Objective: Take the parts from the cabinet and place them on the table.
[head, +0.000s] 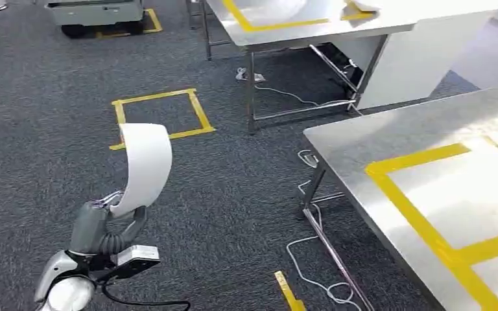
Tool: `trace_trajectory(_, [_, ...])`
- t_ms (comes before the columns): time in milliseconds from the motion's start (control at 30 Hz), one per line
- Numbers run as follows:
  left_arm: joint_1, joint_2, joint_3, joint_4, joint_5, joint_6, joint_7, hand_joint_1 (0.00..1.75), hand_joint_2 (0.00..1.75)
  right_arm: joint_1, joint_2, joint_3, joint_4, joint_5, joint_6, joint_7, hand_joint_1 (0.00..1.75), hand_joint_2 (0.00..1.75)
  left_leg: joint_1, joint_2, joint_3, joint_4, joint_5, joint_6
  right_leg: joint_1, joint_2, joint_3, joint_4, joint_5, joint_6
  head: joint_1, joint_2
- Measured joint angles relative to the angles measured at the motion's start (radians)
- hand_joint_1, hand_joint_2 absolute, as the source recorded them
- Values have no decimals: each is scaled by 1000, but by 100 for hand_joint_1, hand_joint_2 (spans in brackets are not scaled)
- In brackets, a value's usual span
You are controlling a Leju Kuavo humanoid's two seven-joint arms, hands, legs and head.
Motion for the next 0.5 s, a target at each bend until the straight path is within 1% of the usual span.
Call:
trace_trajectory(33, [0,0,0,0,0,0,0,175,175,0,-2,0,0,0,0,0,0,175,1,11,3,1,-3,-5,0,-25,62,-103,36,0,0,0])
trace_trajectory(67, [-1,0,0,0,0,0,0,175,175,-3,-2,0,0,0,0,0,0,175,-2,21,6,5,-6,-11,5,-71,98,-175,27,-4,0,0])
trace_trajectory(100, [-2,0,2,0,0,0,0,175,175,-6,-2,0,0,0,0,0,0,175,-8,30,3,12,-10,-18,7,-57,108,-177,38,-20,-3,0])
trace_trajectory(133, [-2,0,2,0,0,0,0,175,175,-6,-2,0,0,0,0,0,0,175,-7,35,4,13,-9,-21,8,-46,104,-171,38,-28,-3,0])
trace_trajectory(167, [-3,0,2,1,0,0,0,175,175,-3,-2,0,0,1,0,0,0,175,-7,43,5,12,-8,-24,10,-39,102,-169,38,-32,-4,0])
trace_trajectory(200, [-3,0,2,1,0,0,0,175,175,-2,-2,0,0,1,0,0,0,175,-5,53,7,12,-8,-28,12,-29,100,-170,39,-37,-3,0])
trace_trajectory(233, [-4,-1,2,1,0,0,0,175,175,-2,-2,0,0,1,0,0,0,175,-3,53,7,15,-16,-36,6,-19,102,-176,45,-46,-3,0])
trace_trajectory(267, [-6,-1,3,2,0,0,0,175,175,-2,-2,0,0,1,0,0,0,175,2,2,2,33,-35,-45,4,-9,101,-176,48,-51,-7,0])
trace_trajectory(300, [-6,-1,4,2,2,2,-1,175,175,-3,-2,0,0,2,0,1,0,175,6,-38,-20,87,-74,-49,3,-1,100,-176,49,-56,-9,0])
trace_trajectory(333, [-4,0,5,3,4,3,-2,175,175,-4,-3,0,0,2,0,0,0,175,9,-54,-57,172,-119,-52,3,10,98,-176,51,-59,-8,0])
trace_trajectory(367, [-1,0,6,4,7,5,-4,175,175,-6,-3,0,0,2,0,0,0,175,11,-58,-95,253,-153,-53,4,21,95,-176,53,-62,-8,0])
trace_trajectory(400, [0,0,6,6,9,6,-7,175,175,-6,-3,0,0,2,0,0,0,175,11,-59,-131,329,-176,-54,5,35,92,-175,54,-63,-8,0])
trace_trajectory(433, [1,0,6,8,9,7,-10,175,175,-5,-3,0,0,2,1,0,0,175,11,-59,-140,345,-170,-54,5,48,91,-175,56,-63,-9,0])
trace_trajectory(467, [2,0,6,8,10,9,-13,175,175,-4,-3,0,0,2,0,0,0,175,12,-60,-128,317,-139,-52,5,61,91,-175,57,-61,-9,0])
trace_trajectory(500, [2,0,6,8,12,12,-17,175,175,-3,-3,0,0,2,0,0,0,175,12,-64,-93,242,-88,-48,5,77,91,-174,59,-59,-9,0])
